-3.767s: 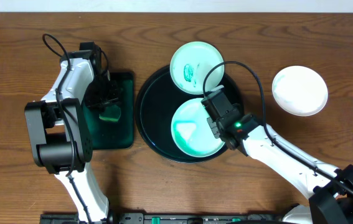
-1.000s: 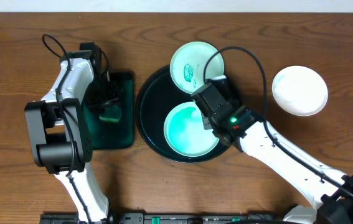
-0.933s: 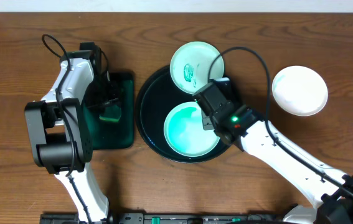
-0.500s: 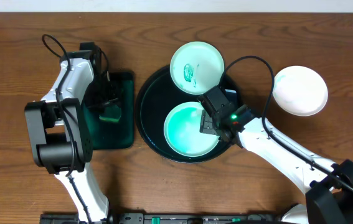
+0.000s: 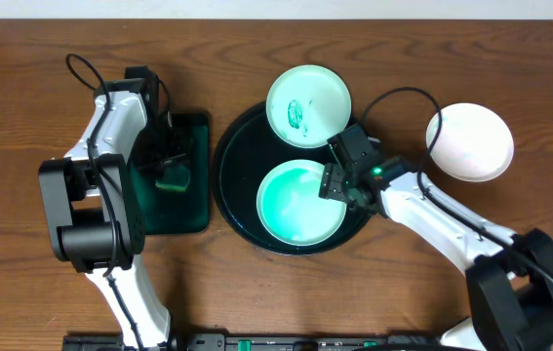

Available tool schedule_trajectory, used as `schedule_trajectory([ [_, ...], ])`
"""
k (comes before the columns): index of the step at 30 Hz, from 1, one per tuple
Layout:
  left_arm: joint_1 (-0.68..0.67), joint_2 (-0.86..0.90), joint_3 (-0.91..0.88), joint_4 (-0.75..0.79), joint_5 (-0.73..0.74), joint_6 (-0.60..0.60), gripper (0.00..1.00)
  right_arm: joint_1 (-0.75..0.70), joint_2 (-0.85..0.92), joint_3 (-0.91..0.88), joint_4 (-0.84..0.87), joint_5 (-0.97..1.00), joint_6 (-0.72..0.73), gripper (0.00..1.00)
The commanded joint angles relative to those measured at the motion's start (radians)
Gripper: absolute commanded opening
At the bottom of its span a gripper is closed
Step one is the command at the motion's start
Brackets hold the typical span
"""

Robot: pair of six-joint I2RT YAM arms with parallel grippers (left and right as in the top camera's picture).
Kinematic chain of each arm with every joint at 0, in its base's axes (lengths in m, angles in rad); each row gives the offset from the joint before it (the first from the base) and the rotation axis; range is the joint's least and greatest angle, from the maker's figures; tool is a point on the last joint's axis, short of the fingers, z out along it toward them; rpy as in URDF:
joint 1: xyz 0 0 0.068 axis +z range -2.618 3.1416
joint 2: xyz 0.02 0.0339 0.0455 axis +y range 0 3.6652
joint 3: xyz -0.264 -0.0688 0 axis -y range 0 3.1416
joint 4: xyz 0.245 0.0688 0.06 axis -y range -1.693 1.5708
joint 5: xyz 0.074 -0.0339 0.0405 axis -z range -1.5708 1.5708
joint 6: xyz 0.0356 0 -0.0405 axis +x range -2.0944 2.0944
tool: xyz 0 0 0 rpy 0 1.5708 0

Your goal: Clean dirty plates on tray and stack at the side

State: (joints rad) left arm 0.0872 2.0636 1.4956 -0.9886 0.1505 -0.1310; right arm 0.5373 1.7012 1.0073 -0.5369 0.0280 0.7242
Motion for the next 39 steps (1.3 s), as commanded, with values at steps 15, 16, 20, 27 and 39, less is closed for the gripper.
schedule_trajectory([
  [15,0.000,-0.010,-0.005,-0.009,-0.005,-0.005,0.60,0.001,0.138,-0.008,0.084,-0.132,-0.076,0.25],
  [16,0.000,-0.010,-0.004,-0.009,-0.005,-0.005,0.60,0.001,0.143,-0.008,0.087,-0.132,-0.076,0.05],
  [20,0.000,-0.010,-0.004,-0.009,-0.005,-0.005,0.60,0.001,0.143,-0.008,0.106,-0.130,-0.126,0.01],
  [27,0.000,-0.010,-0.004,-0.014,-0.005,-0.005,0.60,0.001,0.116,-0.007,0.106,-0.093,-0.211,0.01],
  [39,0.000,-0.010,-0.004,-0.017,-0.005,-0.005,0.60,0.055,-0.183,-0.007,0.047,0.179,-0.446,0.01],
])
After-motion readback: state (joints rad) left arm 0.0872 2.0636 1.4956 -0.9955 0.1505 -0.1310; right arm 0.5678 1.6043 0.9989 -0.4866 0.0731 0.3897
